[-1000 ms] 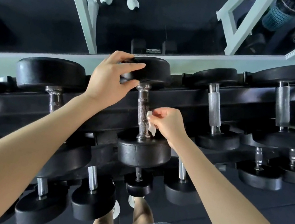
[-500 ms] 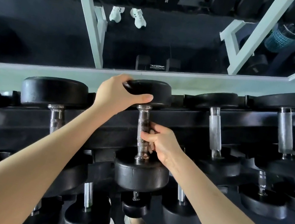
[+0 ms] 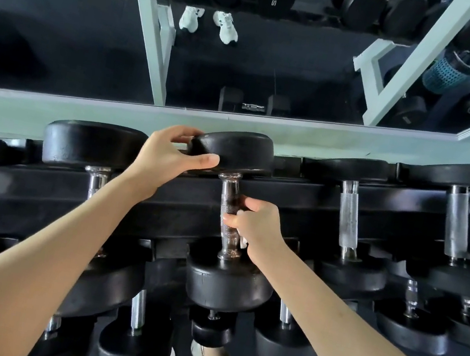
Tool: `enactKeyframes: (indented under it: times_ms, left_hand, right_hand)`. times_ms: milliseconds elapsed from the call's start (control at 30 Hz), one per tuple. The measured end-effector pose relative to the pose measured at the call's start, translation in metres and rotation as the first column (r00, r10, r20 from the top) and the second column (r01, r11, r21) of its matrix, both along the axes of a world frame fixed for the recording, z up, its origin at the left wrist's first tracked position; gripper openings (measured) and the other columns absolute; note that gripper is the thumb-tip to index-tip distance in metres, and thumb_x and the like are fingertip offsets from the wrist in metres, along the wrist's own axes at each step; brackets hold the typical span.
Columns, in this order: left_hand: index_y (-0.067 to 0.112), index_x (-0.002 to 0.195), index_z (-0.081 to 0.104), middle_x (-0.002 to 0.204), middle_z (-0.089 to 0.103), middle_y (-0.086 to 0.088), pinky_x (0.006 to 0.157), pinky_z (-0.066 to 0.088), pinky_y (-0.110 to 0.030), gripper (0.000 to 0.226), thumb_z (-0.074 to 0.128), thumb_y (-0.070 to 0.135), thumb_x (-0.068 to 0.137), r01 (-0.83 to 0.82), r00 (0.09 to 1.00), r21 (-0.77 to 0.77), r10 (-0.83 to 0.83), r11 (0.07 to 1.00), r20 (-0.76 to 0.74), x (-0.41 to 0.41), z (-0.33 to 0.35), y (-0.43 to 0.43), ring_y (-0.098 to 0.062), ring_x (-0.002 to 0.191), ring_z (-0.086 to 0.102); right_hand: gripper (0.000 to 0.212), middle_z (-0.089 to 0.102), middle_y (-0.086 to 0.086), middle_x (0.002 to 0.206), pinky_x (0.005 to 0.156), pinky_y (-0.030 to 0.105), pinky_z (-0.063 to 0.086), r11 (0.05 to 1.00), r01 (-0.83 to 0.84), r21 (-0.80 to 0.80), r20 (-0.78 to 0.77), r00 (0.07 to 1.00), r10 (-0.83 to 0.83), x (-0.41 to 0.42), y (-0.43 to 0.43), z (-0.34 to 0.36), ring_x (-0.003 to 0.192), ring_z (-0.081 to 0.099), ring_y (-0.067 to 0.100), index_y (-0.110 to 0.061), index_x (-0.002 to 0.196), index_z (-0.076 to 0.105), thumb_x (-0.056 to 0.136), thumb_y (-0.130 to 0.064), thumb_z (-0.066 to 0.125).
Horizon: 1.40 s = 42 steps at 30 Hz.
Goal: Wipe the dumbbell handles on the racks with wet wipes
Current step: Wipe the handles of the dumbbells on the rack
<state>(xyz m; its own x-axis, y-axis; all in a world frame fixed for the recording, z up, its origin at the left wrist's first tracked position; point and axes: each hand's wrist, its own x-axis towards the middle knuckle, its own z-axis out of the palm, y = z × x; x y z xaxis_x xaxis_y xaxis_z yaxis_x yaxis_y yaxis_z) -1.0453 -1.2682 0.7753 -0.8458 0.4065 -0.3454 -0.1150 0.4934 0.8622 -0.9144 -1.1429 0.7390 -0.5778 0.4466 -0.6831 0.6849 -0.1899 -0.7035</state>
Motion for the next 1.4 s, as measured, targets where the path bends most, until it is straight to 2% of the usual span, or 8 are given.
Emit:
enactKeyframes:
  times_ms: [200, 333, 500, 700, 800, 867, 1167, 1400]
  left_hand:
    - [0.031, 0.113, 0.058, 0.112, 0.057, 0.012, 0.094, 0.049, -0.035, 0.051, 0.081, 0.037, 0.068, 0.032, 0.998, 0.018, -0.033, 0.999, 0.059, -0.002, -0.004, -0.004, -0.008, 0.103, 0.058]
    - [0.023, 0.136, 0.045, 0.129, 0.053, 0.003, 0.085, 0.038, -0.025, 0.074, 0.067, 0.059, 0.075, 0.040, 0.995, -0.216, -0.058, 0.976, -0.077, 0.006, 0.015, 0.021, -0.017, 0.120, 0.049]
    - [0.004, 0.120, 0.046, 0.090, 0.061, -0.003, 0.045, 0.032, -0.024, 0.097, 0.052, 0.084, 0.064, 0.083, 0.972, -0.538, -0.188, 0.839, -0.143, 0.015, 0.022, 0.057, -0.018, 0.073, 0.054]
    - [0.014, 0.069, 0.039, 0.055, 0.040, 0.005, 0.044, 0.030, -0.023, 0.067, 0.062, 0.076, 0.064, 0.034, 0.965, -0.502, -0.160, 0.864, -0.210, 0.010, 0.016, 0.050, -0.010, 0.049, 0.041]
    - [0.012, 0.081, 0.053, 0.066, 0.052, 0.006, 0.048, 0.036, -0.025, 0.068, 0.064, 0.076, 0.062, 0.021, 0.975, -0.464, -0.121, 0.886, -0.187, 0.008, 0.012, 0.043, -0.011, 0.061, 0.050]
    - [0.014, 0.087, 0.059, 0.073, 0.057, 0.007, 0.052, 0.041, -0.025, 0.065, 0.066, 0.074, 0.062, 0.011, 0.982, -0.416, -0.088, 0.909, -0.167, 0.006, 0.011, 0.037, -0.009, 0.066, 0.053]
    - [0.018, 0.104, 0.063, 0.087, 0.064, 0.007, 0.061, 0.046, -0.027, 0.078, 0.065, 0.079, 0.056, 0.016, 0.989, -0.383, -0.069, 0.924, -0.127, 0.004, 0.009, 0.032, -0.014, 0.083, 0.060]
    - [0.011, 0.092, 0.064, 0.077, 0.062, 0.000, 0.062, 0.049, -0.032, 0.073, 0.066, 0.076, 0.059, 0.014, 0.985, -0.405, -0.082, 0.914, -0.152, 0.006, 0.010, 0.036, -0.017, 0.075, 0.061]
  right_hand:
    - [0.012, 0.049, -0.003, 0.055, 0.051, 0.026, 0.035, 0.966, -0.066, 0.251, 0.008, 0.998, 0.067, 0.002, -0.012, -0.011, 0.053, 0.042, 0.014, -0.001, 0.086, 0.067, 0.075, -0.002, 0.070]
    - [0.004, 0.056, -0.002, 0.065, 0.060, 0.026, 0.039, 0.902, -0.099, 0.420, 0.018, 0.995, 0.100, 0.007, -0.019, -0.006, 0.065, 0.051, 0.016, -0.008, 0.085, 0.065, 0.081, -0.009, 0.066]
    - [0.042, 0.061, 0.003, 0.119, 0.091, 0.029, 0.047, 0.926, -0.137, 0.352, 0.036, 0.990, 0.133, 0.017, -0.024, -0.008, 0.107, 0.058, 0.017, -0.013, 0.135, 0.050, 0.094, -0.015, 0.052]
    - [0.044, 0.067, 0.009, 0.108, 0.074, 0.033, 0.049, 0.981, 0.057, 0.185, -0.066, 0.997, -0.046, 0.021, -0.009, -0.019, 0.073, 0.057, 0.012, -0.005, 0.136, 0.046, 0.093, -0.013, 0.053]
    - [0.007, 0.061, 0.011, 0.067, 0.058, 0.037, 0.040, 0.960, 0.155, 0.234, -0.138, 0.983, -0.124, 0.006, -0.010, -0.015, 0.059, 0.045, 0.022, 0.002, 0.081, 0.064, 0.079, -0.003, 0.059]
    - [0.019, 0.051, 0.011, 0.055, 0.054, 0.033, 0.034, 0.957, 0.172, 0.232, -0.176, 0.975, -0.132, -0.010, -0.005, -0.010, 0.053, 0.038, 0.021, -0.004, 0.058, 0.055, 0.076, -0.003, 0.060]
    - [0.011, 0.067, 0.011, 0.066, 0.067, 0.041, 0.053, 0.975, 0.014, 0.220, -0.172, 0.985, 0.025, 0.028, -0.009, -0.013, 0.058, 0.057, 0.016, 0.002, 0.077, 0.069, 0.084, -0.006, 0.065]
    - [0.019, 0.058, 0.007, 0.057, 0.049, 0.032, 0.039, 0.983, 0.142, 0.119, -0.217, 0.969, -0.114, -0.014, 0.003, 0.001, 0.045, 0.042, 0.017, 0.008, 0.074, 0.066, 0.086, -0.006, 0.063]
